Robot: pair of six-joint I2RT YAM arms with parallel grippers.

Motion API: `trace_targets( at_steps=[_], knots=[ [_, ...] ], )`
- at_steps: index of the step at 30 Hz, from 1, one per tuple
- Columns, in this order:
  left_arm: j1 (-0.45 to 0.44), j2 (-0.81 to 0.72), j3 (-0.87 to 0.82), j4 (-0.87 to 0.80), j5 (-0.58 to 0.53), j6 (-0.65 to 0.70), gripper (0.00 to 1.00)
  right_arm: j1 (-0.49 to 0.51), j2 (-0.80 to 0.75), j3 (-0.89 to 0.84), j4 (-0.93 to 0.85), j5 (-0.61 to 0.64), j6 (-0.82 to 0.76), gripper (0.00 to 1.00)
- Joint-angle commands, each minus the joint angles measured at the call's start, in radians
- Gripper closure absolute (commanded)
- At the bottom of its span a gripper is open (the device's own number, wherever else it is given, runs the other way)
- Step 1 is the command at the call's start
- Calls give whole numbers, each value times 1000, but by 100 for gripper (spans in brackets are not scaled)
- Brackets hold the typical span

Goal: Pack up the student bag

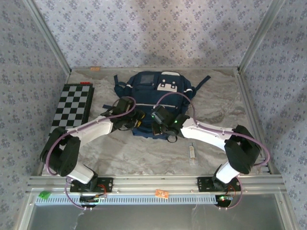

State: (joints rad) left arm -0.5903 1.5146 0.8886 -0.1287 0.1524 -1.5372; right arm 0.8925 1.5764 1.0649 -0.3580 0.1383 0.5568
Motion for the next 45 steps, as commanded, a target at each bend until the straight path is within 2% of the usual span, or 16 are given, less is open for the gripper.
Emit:
trace_targets(
  at_steps=[1,3,5,9,12,14,17,18,20,24,25,30,33,38,41,45],
  knots=[
    [-1,15,57,-38,-95,-16,79,-7,25,27,-15,29,-19,100],
    [18,-12,63,-89,-123,17,92,-9,18,27,-53,65,-23,100],
    [51,-49,63,-124,-126,75,100,-14,-5,8,-72,100,-37,100],
    [164,-93,99,-245,-48,263,100,-44,-54,-37,-154,151,-75,100],
    [281,-97,111,-245,52,398,100,-103,-77,-82,-177,182,-119,100],
    [344,-45,177,-256,158,529,100,-116,-80,-87,-158,208,-180,100],
    [377,43,306,-342,186,680,100,-85,-66,-54,-117,152,-219,100],
    [383,61,325,-336,204,701,99,-68,-58,-39,-91,108,-219,100],
    [392,76,357,-342,210,730,82,-28,-38,-3,-52,57,-198,100],
    [395,-15,268,-303,207,668,60,16,5,60,-32,27,-150,100],
    [394,-39,239,-304,205,636,58,10,10,62,-31,23,-147,100],
    [329,-129,70,-206,196,401,55,-81,29,67,21,-118,-136,100],
    [255,-112,63,-181,127,308,54,-81,30,68,28,-109,-148,95],
    [181,-51,52,-123,57,147,55,-87,44,71,34,-117,-144,89],
    [151,-17,51,-61,44,103,57,-83,48,74,37,-110,-145,84],
    [138,19,46,-28,31,36,79,-97,44,81,38,-115,-155,74]
  ],
)
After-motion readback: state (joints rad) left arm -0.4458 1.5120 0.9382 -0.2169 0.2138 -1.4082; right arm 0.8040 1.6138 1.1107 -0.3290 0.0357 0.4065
